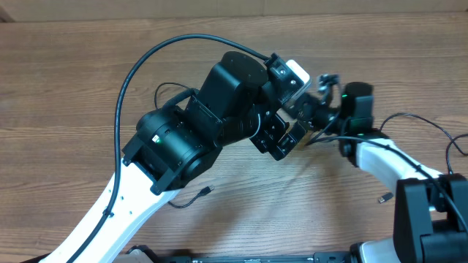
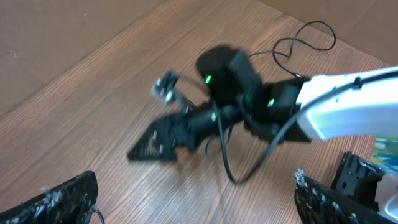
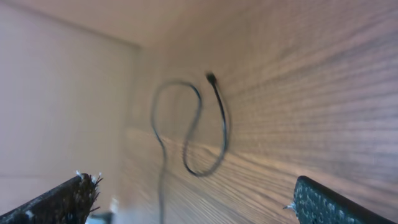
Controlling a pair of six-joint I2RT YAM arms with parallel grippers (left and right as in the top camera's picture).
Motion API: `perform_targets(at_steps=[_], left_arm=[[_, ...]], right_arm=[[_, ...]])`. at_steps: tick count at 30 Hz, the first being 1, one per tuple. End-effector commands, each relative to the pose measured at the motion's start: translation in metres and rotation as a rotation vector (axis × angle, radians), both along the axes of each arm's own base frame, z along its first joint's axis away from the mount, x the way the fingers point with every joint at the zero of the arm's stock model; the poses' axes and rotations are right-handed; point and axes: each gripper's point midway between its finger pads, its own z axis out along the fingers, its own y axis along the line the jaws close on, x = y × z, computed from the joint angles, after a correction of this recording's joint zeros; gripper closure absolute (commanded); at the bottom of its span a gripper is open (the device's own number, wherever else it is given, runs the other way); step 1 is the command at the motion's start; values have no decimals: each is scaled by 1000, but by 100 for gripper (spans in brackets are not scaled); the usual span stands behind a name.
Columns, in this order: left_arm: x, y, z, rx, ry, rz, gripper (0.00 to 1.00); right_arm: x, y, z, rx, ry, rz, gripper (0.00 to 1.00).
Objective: Untangle cables
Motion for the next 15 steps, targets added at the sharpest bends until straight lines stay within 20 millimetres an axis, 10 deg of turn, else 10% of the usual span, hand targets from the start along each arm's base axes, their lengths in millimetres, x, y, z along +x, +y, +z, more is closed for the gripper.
perform_targets(at_steps=[1,8,15], left_arm=[[-3,1,8,-11,-21,-3,0],[18,25,2,66,-56,156,0],[61,118,-21,140,52,587,0]], right_arm=[[-11,28,-9,-144,-100,79,0],[-42,69,-33,-281,-82,157,0],[-41,72,-37,-336,-98,127,0]])
